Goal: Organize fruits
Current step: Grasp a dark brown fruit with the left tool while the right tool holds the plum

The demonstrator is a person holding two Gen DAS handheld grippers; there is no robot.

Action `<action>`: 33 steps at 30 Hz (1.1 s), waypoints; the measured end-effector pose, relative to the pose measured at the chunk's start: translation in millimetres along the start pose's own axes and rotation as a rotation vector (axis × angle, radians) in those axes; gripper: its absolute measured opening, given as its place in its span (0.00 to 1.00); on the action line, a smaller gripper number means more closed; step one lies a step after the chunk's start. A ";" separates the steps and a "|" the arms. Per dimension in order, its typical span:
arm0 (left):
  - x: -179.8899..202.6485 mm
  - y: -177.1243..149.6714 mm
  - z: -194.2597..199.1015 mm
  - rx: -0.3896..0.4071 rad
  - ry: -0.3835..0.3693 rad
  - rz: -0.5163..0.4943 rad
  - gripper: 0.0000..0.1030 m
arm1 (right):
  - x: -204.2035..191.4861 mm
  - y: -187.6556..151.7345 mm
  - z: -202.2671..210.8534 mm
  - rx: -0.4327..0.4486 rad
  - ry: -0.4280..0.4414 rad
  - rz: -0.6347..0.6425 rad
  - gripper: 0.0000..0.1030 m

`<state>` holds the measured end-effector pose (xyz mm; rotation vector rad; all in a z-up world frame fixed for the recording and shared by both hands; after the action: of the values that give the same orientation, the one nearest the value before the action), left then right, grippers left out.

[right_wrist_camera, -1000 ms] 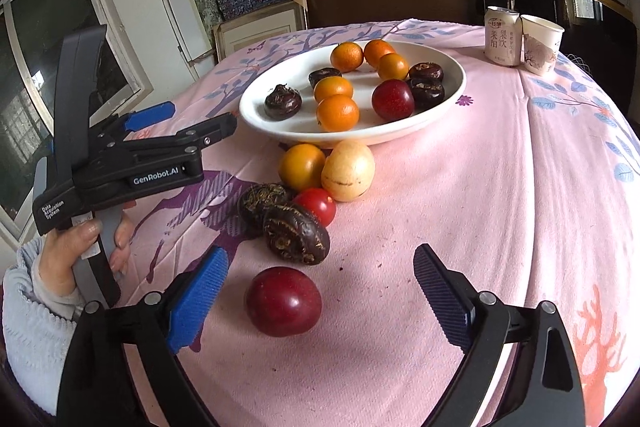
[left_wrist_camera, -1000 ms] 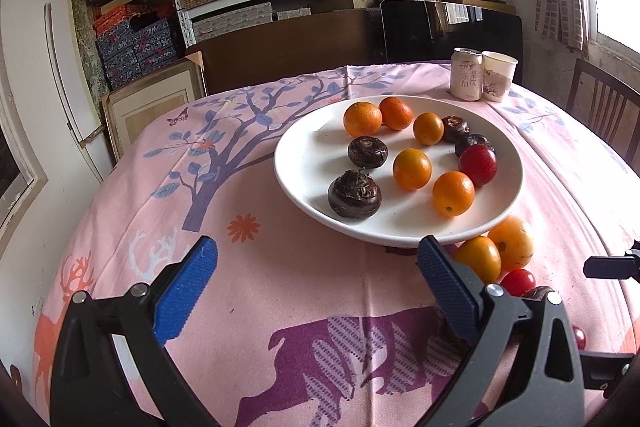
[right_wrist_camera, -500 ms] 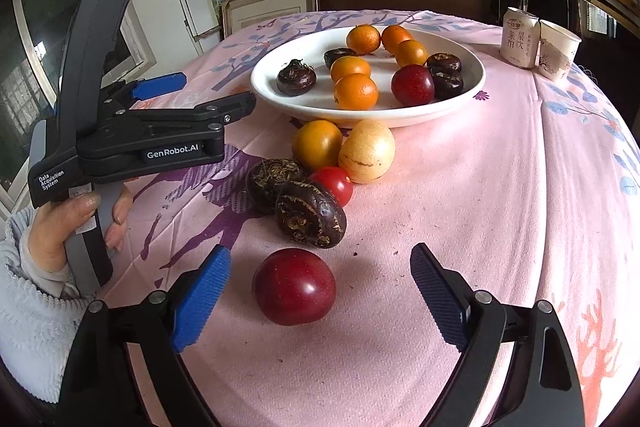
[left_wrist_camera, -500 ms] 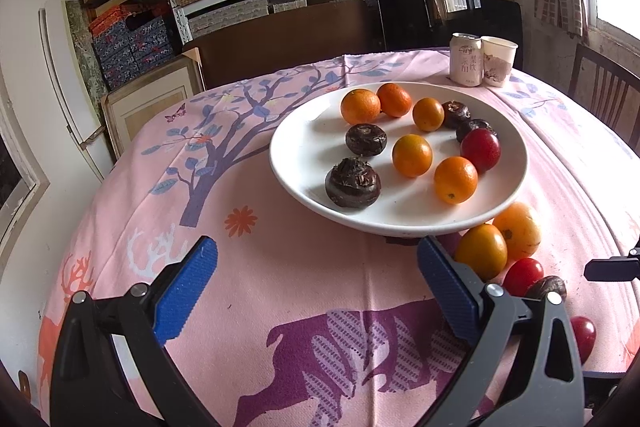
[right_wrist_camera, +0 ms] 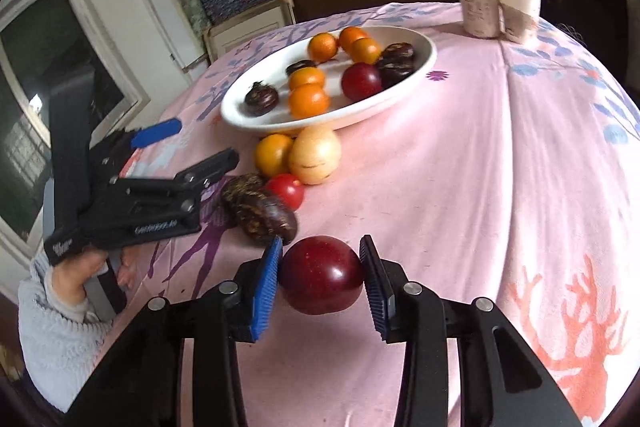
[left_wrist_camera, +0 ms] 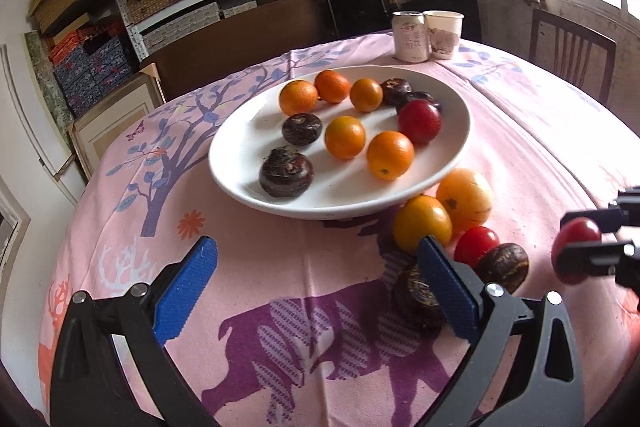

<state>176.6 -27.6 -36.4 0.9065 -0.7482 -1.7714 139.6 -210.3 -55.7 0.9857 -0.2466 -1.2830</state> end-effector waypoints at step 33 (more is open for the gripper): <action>24.9 -24.7 -21.3 -0.191 -0.202 0.076 0.95 | 6.4 1.0 -3.2 0.006 -0.006 -0.033 0.39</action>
<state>176.5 -44.5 -73.8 0.5708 -0.7171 -1.8486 144.4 -214.5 -59.1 0.9952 -0.2401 -1.3163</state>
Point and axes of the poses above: each gripper's, at about its wrist camera, not at the fingertips, and z roughly against the way its jaws point, x to its right, y to its top, the point moved 5 cm from there along -z, roughly the way its jaws point, and after that the axes turned 9 degrees about x, right-handed, at the moved point
